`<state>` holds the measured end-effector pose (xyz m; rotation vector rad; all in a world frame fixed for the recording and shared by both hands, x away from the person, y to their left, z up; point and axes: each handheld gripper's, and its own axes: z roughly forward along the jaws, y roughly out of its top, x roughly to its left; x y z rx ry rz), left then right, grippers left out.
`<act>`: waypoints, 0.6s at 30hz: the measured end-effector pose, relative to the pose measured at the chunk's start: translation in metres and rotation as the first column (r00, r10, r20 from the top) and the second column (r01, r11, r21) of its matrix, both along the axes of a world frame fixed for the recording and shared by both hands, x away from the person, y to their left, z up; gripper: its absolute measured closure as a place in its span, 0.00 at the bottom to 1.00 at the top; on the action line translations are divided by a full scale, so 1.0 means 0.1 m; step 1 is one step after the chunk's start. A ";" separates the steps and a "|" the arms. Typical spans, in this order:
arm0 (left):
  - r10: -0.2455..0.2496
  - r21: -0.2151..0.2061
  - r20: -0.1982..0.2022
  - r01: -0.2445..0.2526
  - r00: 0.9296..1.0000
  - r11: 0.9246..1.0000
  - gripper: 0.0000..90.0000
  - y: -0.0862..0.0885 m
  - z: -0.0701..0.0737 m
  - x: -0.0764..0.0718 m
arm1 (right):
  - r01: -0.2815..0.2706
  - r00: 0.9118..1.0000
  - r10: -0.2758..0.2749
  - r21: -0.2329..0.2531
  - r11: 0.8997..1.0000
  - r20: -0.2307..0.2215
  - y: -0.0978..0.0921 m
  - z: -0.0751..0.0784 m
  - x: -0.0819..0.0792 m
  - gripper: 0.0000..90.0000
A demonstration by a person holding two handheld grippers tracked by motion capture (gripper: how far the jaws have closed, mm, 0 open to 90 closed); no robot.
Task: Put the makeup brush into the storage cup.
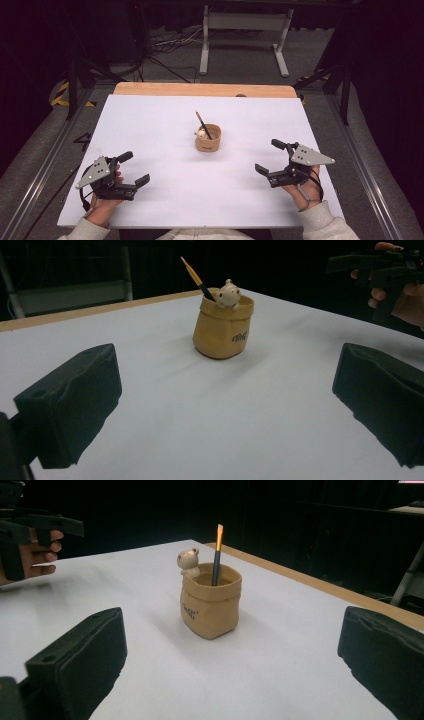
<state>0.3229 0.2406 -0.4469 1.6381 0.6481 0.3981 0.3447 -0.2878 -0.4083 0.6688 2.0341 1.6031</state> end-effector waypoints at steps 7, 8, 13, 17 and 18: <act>-0.017 0.007 -0.020 0.017 1.000 1.000 0.00 -0.02 -0.05 0.00 | -0.002 1.000 0.002 -0.001 1.000 -0.018 -0.04 -0.12 -0.02 0.00; -0.021 0.016 -0.023 0.022 1.000 1.000 0.00 -0.02 -0.05 0.00 | -0.005 1.000 0.005 0.003 1.000 -0.023 -0.04 -0.14 -0.02 0.00; -0.004 0.010 -0.034 0.005 0.999 1.000 0.00 -0.03 -0.09 0.02 | -0.002 0.999 0.002 0.001 1.000 -0.042 -0.06 -0.23 0.00 0.00; 0.013 0.010 -0.033 -0.013 0.999 1.000 0.00 -0.03 -0.10 0.02 | 0.002 0.998 -0.002 -0.009 1.000 -0.061 -0.06 -0.29 0.01 0.00; 0.016 0.007 -0.029 -0.016 0.999 1.000 0.00 -0.03 -0.09 0.02 | 0.009 0.998 -0.009 -0.006 1.000 -0.069 -0.05 -0.31 0.01 0.00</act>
